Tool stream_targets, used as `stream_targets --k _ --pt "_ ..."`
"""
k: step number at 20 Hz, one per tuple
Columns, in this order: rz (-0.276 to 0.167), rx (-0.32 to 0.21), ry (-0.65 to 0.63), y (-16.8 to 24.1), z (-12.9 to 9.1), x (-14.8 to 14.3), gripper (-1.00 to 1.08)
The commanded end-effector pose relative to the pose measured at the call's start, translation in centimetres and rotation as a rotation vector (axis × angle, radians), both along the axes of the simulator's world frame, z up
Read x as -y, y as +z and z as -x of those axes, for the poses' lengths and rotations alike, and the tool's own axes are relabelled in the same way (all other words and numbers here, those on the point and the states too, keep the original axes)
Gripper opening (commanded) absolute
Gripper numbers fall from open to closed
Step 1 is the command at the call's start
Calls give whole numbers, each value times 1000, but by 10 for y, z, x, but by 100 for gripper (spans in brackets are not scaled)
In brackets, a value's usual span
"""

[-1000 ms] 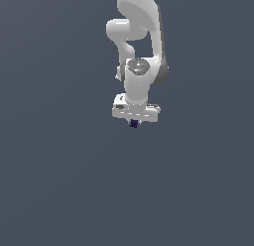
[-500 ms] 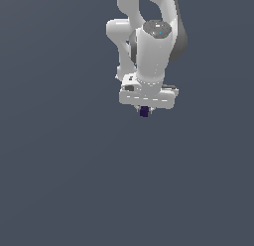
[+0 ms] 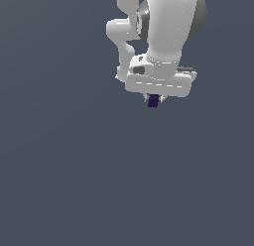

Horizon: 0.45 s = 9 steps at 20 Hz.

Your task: Pick up the object and move it to a goal position.

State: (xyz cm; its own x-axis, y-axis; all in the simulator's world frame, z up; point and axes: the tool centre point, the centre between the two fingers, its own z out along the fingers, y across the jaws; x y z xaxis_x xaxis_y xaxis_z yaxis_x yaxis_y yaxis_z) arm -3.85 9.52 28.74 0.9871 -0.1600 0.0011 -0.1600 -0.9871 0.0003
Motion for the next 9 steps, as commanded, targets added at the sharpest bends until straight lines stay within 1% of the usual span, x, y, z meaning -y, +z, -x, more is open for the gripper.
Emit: stream_targets --k 1,9 --pt "0 -1 0 10 -2 -4 -100" --pt "0 -1 0 19 -6 -7 -100"
